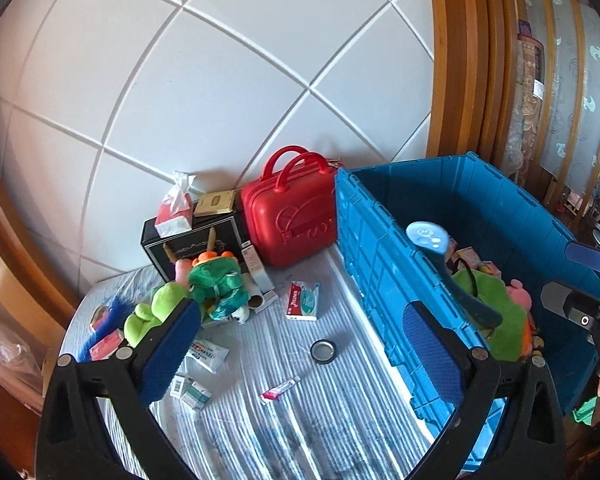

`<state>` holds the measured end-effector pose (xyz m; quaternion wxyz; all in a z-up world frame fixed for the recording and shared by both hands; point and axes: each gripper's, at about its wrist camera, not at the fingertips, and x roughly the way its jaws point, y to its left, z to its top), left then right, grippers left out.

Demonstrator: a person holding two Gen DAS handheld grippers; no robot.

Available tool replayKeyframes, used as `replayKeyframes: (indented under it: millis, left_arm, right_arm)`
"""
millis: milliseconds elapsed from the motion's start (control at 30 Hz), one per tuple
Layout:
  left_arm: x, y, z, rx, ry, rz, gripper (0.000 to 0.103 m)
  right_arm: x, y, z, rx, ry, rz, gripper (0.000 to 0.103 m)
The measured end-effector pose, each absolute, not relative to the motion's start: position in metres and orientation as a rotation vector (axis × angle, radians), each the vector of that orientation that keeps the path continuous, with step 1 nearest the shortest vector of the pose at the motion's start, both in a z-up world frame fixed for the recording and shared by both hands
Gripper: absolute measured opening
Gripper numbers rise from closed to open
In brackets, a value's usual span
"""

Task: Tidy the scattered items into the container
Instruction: 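Withdraw both tools from the crate back over the bed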

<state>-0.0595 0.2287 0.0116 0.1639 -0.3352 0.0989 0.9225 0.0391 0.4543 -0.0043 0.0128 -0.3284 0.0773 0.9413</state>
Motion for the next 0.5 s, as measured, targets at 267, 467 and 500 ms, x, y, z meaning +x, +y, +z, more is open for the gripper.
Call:
replayKeyframes:
  millis: [267, 467, 500]
  left_arm:
    - [-0.052, 0.154, -0.016, -1.115, 0.196, 2.699, 0.103]
    - [-0.048, 0.111, -0.027, -1.166, 0.182, 2.745, 0.103]
    - [-0.047, 0.106, -0.027, -1.163, 0.188, 2.754, 0.103]
  right_arm:
    - [0.029, 0.398, -0.012, -1.097, 0.242, 2.944, 0.103]
    - [0.022, 0.361, -0.017, -1.13, 0.206, 2.941, 0.103]
    - [0.021, 0.357, -0.018, -1.137, 0.203, 2.936, 0.103]
